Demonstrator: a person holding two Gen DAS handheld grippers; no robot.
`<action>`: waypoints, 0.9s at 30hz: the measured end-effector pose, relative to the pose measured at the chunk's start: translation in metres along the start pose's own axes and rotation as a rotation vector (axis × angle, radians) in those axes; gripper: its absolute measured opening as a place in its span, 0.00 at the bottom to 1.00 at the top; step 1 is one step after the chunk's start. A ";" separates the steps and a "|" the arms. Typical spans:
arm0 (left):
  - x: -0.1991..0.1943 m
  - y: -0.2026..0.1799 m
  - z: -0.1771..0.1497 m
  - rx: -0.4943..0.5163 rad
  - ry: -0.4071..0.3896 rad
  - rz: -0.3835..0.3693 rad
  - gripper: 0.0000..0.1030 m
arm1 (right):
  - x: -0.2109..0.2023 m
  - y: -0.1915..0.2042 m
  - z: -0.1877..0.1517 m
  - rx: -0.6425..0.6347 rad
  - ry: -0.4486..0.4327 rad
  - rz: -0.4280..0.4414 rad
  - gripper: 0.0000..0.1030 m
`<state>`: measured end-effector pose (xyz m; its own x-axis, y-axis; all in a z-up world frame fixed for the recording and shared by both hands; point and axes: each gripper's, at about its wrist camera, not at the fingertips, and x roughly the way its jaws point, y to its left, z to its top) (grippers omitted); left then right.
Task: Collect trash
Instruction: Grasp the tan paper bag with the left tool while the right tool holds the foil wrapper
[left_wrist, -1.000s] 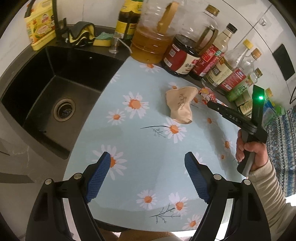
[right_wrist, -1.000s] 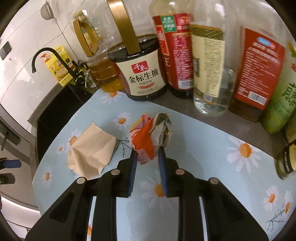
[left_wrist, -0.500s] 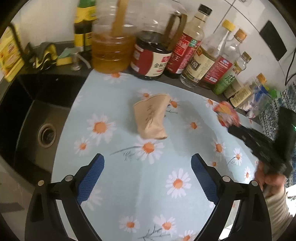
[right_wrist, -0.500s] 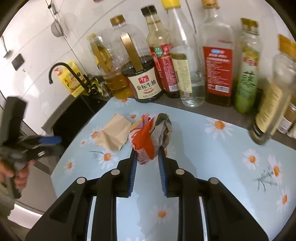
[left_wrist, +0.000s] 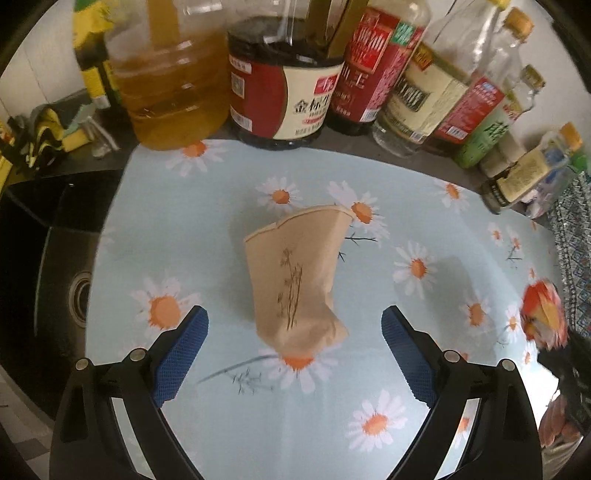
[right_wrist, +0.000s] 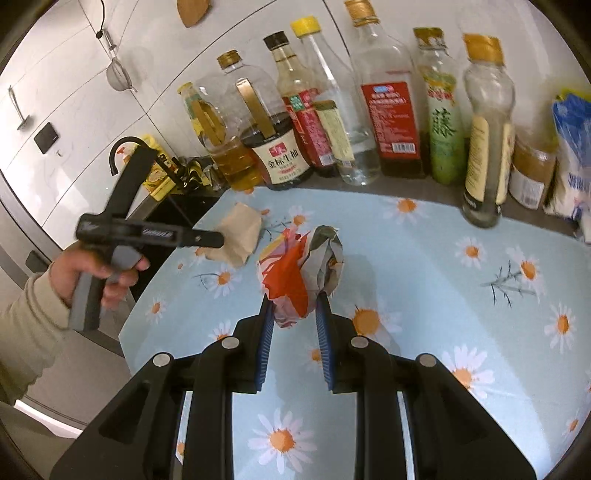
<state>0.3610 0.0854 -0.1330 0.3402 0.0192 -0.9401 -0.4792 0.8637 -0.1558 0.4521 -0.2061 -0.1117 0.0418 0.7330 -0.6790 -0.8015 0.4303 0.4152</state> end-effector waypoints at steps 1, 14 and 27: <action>0.007 0.001 0.004 0.000 0.010 0.006 0.89 | 0.000 -0.003 -0.003 0.010 0.001 0.002 0.24; 0.036 -0.011 0.017 0.071 0.030 0.079 0.54 | -0.007 -0.020 -0.021 0.062 0.012 -0.015 0.24; -0.011 -0.005 -0.014 0.080 -0.056 0.026 0.52 | -0.005 0.007 -0.023 0.063 0.008 -0.006 0.24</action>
<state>0.3487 0.0736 -0.1261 0.3744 0.0686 -0.9247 -0.4232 0.9000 -0.1046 0.4331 -0.2186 -0.1194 0.0415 0.7265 -0.6860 -0.7622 0.4669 0.4483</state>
